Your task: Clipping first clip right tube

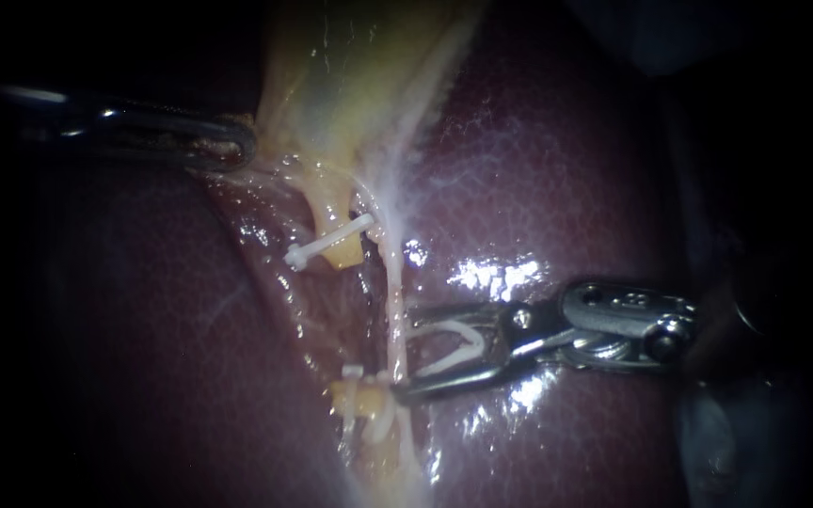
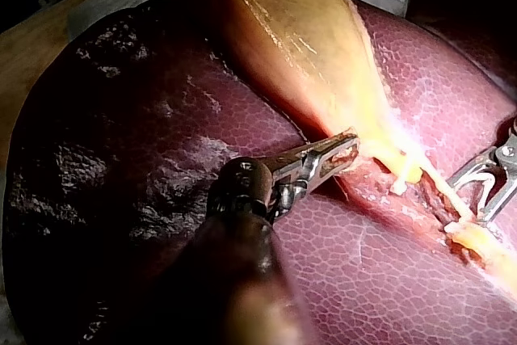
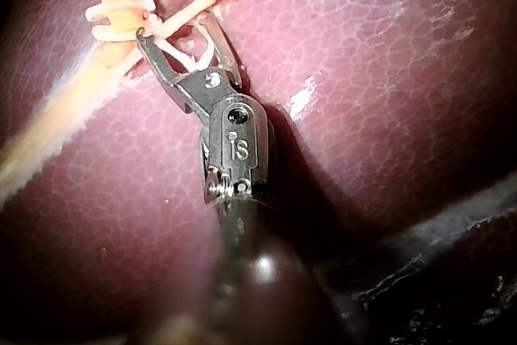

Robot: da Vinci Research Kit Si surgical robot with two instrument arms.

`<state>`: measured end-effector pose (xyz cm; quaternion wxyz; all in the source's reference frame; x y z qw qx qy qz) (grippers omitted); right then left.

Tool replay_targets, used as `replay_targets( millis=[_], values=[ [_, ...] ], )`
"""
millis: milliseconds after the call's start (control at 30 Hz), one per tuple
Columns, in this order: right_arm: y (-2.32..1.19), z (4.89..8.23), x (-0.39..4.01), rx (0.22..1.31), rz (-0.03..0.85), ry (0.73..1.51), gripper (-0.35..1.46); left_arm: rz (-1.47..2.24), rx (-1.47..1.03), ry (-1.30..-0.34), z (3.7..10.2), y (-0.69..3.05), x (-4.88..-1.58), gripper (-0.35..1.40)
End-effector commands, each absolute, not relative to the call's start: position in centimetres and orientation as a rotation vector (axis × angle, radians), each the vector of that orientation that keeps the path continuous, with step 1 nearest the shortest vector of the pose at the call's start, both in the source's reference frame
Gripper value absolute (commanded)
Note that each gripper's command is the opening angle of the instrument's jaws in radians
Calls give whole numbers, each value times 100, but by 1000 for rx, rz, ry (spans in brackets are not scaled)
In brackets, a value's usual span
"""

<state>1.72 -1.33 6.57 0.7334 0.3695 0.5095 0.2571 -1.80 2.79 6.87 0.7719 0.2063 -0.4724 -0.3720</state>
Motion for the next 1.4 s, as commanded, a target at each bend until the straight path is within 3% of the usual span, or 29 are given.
replay_targets(
  millis=[33, 567, 967, 1400],
  values=[
    [-133, 656, 174, 826, 577, 1134, 50, -807, 447, -1022, 687, 279, -180, -35],
    [-135, 624, 180, 1040, 627, 1285, 50, -807, 447, -1022, 687, 279, -180, -35],
    [-150, 600, 190, 1140, 592, 1310, 50, -807, 447, -1022, 687, 279, -180, -35],
    [-160, 600, 196, 1210, 609, 1309, 48, -807, 447, -1022, 687, 279, -179, -35]
  ],
)
